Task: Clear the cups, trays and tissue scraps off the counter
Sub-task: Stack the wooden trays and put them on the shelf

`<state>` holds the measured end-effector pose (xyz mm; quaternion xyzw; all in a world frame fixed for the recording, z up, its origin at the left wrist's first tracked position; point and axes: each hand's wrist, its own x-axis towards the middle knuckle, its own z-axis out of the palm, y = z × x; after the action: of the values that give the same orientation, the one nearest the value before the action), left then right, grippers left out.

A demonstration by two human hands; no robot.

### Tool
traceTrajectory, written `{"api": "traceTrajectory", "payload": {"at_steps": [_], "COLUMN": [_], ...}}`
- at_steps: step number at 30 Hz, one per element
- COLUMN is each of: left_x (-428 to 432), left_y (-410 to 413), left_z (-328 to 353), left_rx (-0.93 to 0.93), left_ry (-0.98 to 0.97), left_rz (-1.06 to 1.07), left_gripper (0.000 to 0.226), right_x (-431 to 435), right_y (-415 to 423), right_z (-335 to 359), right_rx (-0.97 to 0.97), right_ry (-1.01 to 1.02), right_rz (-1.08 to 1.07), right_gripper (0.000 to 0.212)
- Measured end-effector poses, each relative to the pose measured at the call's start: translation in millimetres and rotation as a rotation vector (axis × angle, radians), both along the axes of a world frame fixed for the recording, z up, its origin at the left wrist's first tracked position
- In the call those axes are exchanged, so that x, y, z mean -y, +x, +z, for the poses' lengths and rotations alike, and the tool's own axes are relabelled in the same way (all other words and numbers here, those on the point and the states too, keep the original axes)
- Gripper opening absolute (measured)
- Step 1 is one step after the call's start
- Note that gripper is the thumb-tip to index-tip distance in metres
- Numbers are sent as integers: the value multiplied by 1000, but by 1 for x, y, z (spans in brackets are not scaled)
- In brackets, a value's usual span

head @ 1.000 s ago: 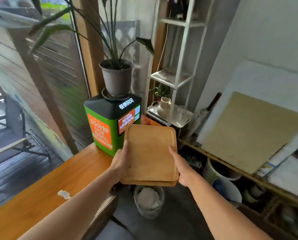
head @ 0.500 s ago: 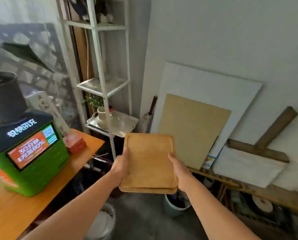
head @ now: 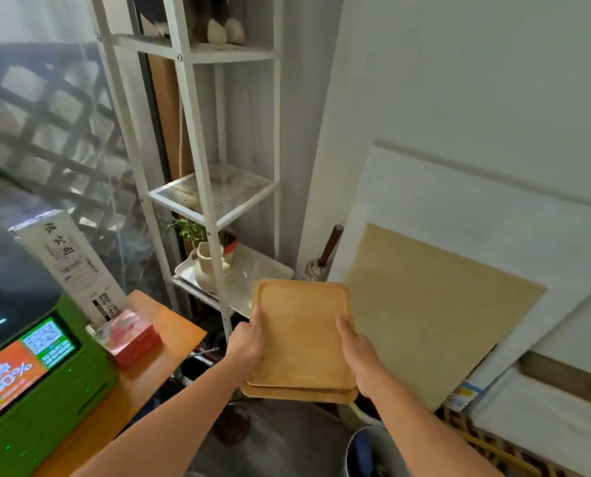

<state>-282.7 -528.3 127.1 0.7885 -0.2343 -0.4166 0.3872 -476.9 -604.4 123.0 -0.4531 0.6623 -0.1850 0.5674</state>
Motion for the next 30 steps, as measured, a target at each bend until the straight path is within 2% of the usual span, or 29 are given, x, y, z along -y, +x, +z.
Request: {"api": "traceTrajectory", "payload": {"at_steps": [6, 11, 15, 17, 20, 25, 30], "left_x": [118, 189, 231, 246, 266, 289, 302], "left_y": [54, 94, 135, 157, 182, 209, 224], "left_z": [30, 55, 79, 86, 89, 88, 77], "left_rx": [2, 35, 60, 31, 34, 4, -5], "left_ry": [-34, -53, -37, -75, -91, -32, 55], "left_rz": [56, 185, 234, 313, 467, 723, 859], "left_gripper": [88, 80, 63, 64, 71, 77, 64], "right_x": [139, 229, 292, 320, 356, 407, 431], "right_y": [58, 105, 156, 186, 231, 304, 355], "right_z": [42, 83, 110, 118, 123, 115, 91], "right_rx": [4, 20, 27, 78, 143, 101, 50], "right_ry": [2, -27, -29, -19, 9, 1, 63], "right_rz": [64, 201, 347, 426, 563, 746, 916], "right_gripper": [99, 97, 91, 90, 93, 89, 84]}}
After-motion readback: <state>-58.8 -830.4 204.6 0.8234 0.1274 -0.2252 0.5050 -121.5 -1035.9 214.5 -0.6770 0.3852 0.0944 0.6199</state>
